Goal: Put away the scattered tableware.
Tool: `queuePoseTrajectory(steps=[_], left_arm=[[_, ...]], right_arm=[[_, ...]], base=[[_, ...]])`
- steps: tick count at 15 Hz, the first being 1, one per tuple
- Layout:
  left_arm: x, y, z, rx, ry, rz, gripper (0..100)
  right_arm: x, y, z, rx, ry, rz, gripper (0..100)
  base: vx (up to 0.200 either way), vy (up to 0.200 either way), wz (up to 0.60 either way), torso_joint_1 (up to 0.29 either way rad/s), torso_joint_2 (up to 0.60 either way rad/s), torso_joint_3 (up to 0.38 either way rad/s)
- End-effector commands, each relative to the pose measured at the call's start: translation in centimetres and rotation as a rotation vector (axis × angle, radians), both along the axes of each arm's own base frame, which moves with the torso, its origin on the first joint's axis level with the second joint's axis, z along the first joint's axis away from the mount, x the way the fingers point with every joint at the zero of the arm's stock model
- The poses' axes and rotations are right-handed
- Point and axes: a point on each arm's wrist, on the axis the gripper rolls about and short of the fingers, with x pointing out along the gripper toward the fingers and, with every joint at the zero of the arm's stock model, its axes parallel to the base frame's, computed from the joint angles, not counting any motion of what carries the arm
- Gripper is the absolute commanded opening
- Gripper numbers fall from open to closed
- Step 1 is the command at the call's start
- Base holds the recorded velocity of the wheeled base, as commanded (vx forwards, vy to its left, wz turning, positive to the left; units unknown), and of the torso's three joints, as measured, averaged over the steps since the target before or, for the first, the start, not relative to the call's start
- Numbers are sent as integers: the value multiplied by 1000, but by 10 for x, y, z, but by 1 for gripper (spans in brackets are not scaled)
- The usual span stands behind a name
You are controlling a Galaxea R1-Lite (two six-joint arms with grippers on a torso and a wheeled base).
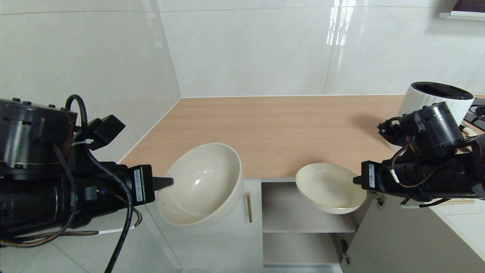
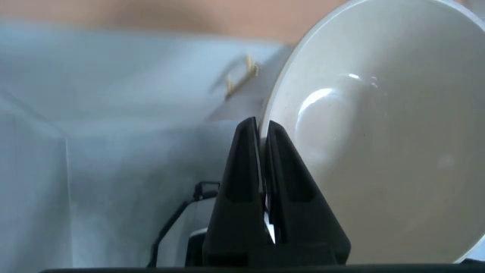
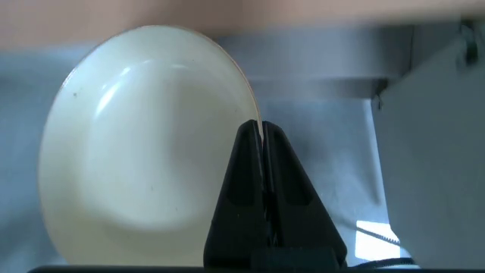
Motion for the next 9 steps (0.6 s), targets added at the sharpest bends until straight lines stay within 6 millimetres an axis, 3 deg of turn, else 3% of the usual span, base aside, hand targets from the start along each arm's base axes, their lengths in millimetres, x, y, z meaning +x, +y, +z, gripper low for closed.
queuePoseTrajectory(steps=[1, 9], left_arm=[[5, -3, -5, 7, 13, 0, 0], [9, -4, -10, 15, 22, -4, 0]], right_arm=[[-4, -2, 2, 1, -8, 0, 0], [3, 1, -10, -19, 24, 0, 0]], base=[[-200, 0, 0, -12, 2, 7], [0, 0, 0, 0, 0, 0]])
